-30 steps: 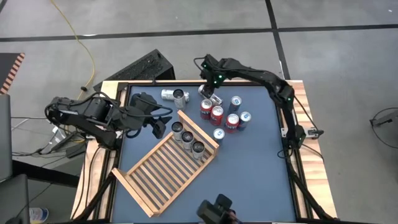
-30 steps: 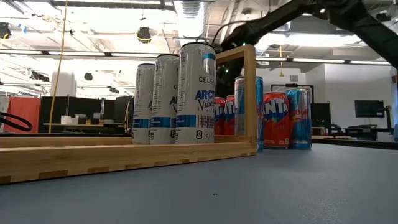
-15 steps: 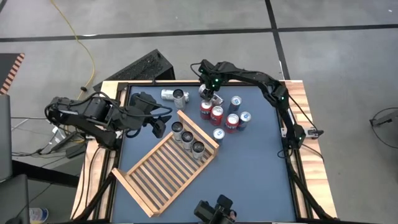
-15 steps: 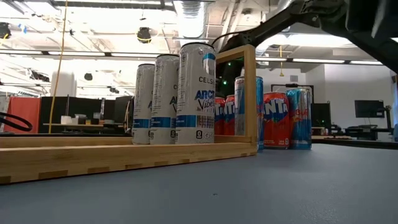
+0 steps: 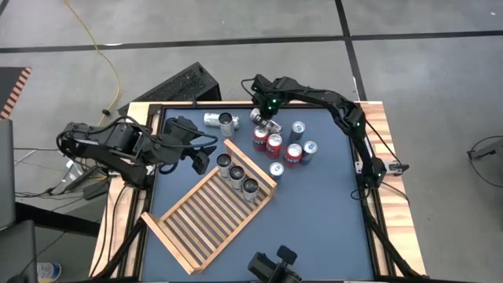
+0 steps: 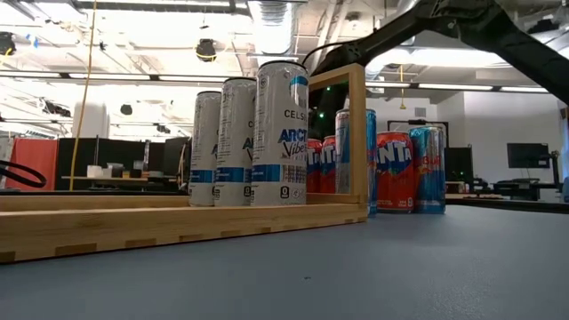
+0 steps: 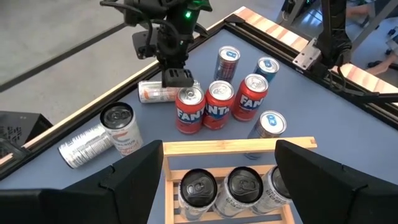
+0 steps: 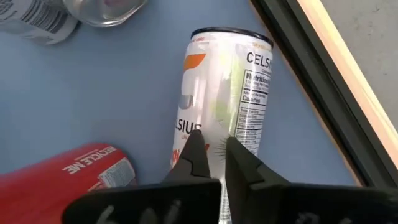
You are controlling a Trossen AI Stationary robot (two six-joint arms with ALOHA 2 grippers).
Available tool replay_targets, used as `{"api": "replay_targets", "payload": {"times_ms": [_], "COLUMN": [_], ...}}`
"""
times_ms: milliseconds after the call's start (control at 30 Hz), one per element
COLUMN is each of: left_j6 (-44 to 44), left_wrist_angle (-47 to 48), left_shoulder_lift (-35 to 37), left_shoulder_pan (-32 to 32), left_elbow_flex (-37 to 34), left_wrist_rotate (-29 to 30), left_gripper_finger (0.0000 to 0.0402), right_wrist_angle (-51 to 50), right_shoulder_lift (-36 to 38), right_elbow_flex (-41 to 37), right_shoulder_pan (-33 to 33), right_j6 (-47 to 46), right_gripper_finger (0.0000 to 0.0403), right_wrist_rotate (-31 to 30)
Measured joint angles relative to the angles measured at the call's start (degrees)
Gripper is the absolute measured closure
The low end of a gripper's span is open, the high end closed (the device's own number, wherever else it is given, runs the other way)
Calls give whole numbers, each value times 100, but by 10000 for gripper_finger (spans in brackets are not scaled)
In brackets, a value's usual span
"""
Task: Place canned beverage on shelf
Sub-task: Put the top right white yellow soda can on the shelf
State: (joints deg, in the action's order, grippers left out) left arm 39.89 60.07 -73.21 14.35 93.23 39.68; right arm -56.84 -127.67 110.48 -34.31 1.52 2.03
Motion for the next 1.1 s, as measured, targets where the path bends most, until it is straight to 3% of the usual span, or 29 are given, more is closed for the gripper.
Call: {"api": "replay_targets", "payload": {"times_ms": [300, 467, 567, 867, 1100], "left_j6": [-106, -108, -108, -12, 128], "left_wrist_angle": [4, 4, 4, 2, 0], "left_shoulder_lift": [0, 0, 0, 0, 1], "left_shoulder_pan": [0, 0, 0, -2, -89], "left_elbow_flex": [0, 0, 0, 0, 0], "left_wrist_rotate": [-26, -28, -32, -46, -104], "left_gripper_finger": [104, 104, 104, 104, 104], "right_wrist_angle": [-508, -752, -650, 262, -56], "right_shoulder_lift": [407, 368, 359, 243, -304], "right_elbow_flex": [369, 423, 443, 303, 293], "right_shoulder_pan": [-99, -166, -177, -125, -178], "right_j6": [51, 303, 345, 160, 21], "right_gripper_finger": [402, 383, 339, 139, 112], "right_wrist_rotate": [2, 7, 172, 98, 175]}}
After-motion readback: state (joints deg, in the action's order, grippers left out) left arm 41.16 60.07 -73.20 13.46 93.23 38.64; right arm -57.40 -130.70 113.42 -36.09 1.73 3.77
